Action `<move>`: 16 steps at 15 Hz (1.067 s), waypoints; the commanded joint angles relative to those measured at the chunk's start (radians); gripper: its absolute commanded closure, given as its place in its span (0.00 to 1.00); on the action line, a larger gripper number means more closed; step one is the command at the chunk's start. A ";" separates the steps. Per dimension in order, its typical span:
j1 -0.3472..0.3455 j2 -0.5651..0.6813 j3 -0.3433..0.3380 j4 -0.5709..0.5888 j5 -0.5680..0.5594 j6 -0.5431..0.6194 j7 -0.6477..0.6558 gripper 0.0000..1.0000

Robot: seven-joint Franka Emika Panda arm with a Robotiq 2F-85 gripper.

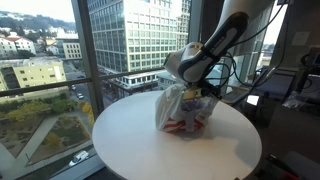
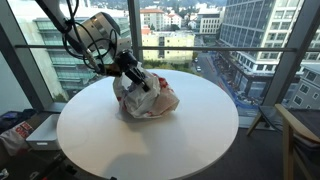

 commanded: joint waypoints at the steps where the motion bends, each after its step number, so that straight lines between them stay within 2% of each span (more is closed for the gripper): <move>1: 0.004 0.008 0.024 0.059 -0.134 -0.151 0.071 0.89; 10: 0.000 -0.022 0.093 0.138 -0.449 -0.444 0.193 0.89; 12: -0.011 0.008 0.106 0.150 -0.471 -0.469 0.211 0.89; 16: -0.038 0.050 0.126 0.140 -0.438 -0.433 0.202 0.89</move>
